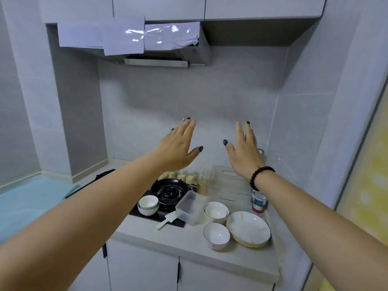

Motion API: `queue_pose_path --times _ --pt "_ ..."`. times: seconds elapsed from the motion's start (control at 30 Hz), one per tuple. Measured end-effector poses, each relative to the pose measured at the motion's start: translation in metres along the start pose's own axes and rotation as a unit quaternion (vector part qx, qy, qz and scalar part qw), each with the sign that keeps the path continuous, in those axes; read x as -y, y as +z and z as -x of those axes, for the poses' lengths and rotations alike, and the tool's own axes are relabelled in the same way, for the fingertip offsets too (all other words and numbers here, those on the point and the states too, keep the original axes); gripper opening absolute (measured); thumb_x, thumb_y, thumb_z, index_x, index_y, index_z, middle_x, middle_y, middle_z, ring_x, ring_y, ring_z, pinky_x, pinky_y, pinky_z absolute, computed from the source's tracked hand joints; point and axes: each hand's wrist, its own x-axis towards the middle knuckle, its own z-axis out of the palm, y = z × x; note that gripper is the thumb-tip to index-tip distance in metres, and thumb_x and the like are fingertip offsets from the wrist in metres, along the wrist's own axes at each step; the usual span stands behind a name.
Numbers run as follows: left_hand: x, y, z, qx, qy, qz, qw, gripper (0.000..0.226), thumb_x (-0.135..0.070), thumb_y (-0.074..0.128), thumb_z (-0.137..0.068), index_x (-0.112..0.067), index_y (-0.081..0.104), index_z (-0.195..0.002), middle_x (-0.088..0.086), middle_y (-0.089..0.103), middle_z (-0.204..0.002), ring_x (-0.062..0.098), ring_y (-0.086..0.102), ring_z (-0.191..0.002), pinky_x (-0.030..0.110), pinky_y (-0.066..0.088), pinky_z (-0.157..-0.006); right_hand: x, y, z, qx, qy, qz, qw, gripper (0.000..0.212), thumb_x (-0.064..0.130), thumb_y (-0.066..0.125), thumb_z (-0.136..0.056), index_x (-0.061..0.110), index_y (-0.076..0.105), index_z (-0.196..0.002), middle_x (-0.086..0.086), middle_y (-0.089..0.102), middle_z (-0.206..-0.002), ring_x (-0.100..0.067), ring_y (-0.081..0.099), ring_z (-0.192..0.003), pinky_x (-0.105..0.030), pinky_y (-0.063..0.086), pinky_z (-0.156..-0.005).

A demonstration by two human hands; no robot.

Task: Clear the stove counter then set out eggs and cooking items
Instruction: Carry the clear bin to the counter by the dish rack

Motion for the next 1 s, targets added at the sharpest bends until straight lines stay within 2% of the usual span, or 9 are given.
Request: queue_pose_path --times 0.2,0.37,0.47,0.6,0.77,0.87,0.93,1.0 --pt "0.004 0.033 -0.022 0.041 -0.036 0.041 0.998 0.077 -0.049 0.034 -0.1 -0.008 -0.001 -0.154 0.009 0.003 -0.163 0.022 0.003 -0.15 0.037 0.015 -0.12 -0.027 0.024 -0.018 0.017 0.02 0.0 1.0 0.065 0.04 0.036 -0.102 0.012 0.008 -0.154 -0.011 -0.009 -0.161 -0.028 -0.002 -0.149 -0.041 0.017 -0.117" --pt "0.021 0.069 -0.054 0.066 -0.032 0.076 0.994 0.076 -0.051 0.034 -0.099 -0.012 0.0 -0.154 0.006 0.005 -0.163 0.025 0.02 -0.147 0.044 0.033 -0.112 -0.054 0.05 -0.045 0.025 0.052 0.009 0.998 0.066 0.041 0.035 -0.102 0.012 0.006 -0.154 -0.012 -0.01 -0.161 -0.029 -0.002 -0.149 -0.042 0.015 -0.117" --pt "0.035 0.096 -0.075 0.08 -0.03 0.096 0.992 0.075 -0.052 0.034 -0.099 -0.015 0.0 -0.154 0.003 0.006 -0.163 0.025 0.026 -0.144 0.045 0.038 -0.108 -0.07 0.069 -0.064 0.028 0.072 0.008 0.997 0.068 0.041 0.037 -0.101 0.011 0.006 -0.153 -0.014 -0.01 -0.161 -0.029 -0.003 -0.149 -0.042 0.014 -0.117" --pt "0.057 0.143 -0.104 0.107 -0.021 0.132 0.985 0.075 -0.051 0.035 -0.099 -0.016 -0.001 -0.155 0.003 0.006 -0.163 0.024 0.026 -0.145 0.043 0.035 -0.11 -0.093 0.097 -0.093 0.019 0.111 -0.021 0.993 0.068 0.042 0.037 -0.101 0.012 0.007 -0.154 -0.011 -0.01 -0.161 -0.026 -0.002 -0.149 -0.038 0.012 -0.118" --pt "0.084 0.21 -0.134 0.157 -0.015 0.198 0.967 0.075 -0.048 0.036 -0.099 -0.017 -0.003 -0.155 0.001 0.002 -0.163 0.022 0.022 -0.147 0.041 0.031 -0.114 -0.136 0.142 -0.118 0.001 0.166 -0.054 0.985 0.068 0.044 0.04 -0.098 0.014 0.014 -0.153 -0.01 0.001 -0.161 -0.023 0.004 -0.149 -0.039 0.011 -0.121" --pt "0.095 0.245 -0.143 0.188 -0.03 0.239 0.952 0.078 -0.042 0.043 -0.099 -0.014 -0.006 -0.154 0.004 0.001 -0.163 0.022 0.019 -0.148 0.036 0.025 -0.115 -0.157 0.167 -0.119 0.003 0.203 -0.054 0.978 0.061 0.039 0.043 -0.099 0.013 0.022 -0.15 -0.013 0.008 -0.158 -0.023 0.009 -0.146 -0.028 0.013 -0.113" --pt "0.102 0.269 -0.147 0.207 -0.047 0.267 0.94 0.083 -0.037 0.048 -0.098 -0.015 -0.009 -0.154 0.004 0.002 -0.163 0.023 0.02 -0.147 0.037 0.026 -0.116 -0.166 0.183 -0.118 0.01 0.233 -0.051 0.971 0.06 0.041 0.043 -0.099 0.012 0.025 -0.148 -0.013 0.01 -0.158 -0.021 0.009 -0.146 -0.03 0.013 -0.114" --pt "0.107 0.29 -0.149 0.232 -0.065 0.296 0.925 0.086 -0.032 0.051 -0.097 -0.018 -0.012 -0.154 0.003 0.004 -0.163 0.024 0.023 -0.147 0.041 0.027 -0.116 -0.174 0.198 -0.115 0.02 0.26 -0.058 0.964 0.067 0.049 0.04 -0.094 0.013 0.026 -0.149 -0.01 0.01 -0.159 -0.02 0.007 -0.147 -0.038 0.011 -0.12"
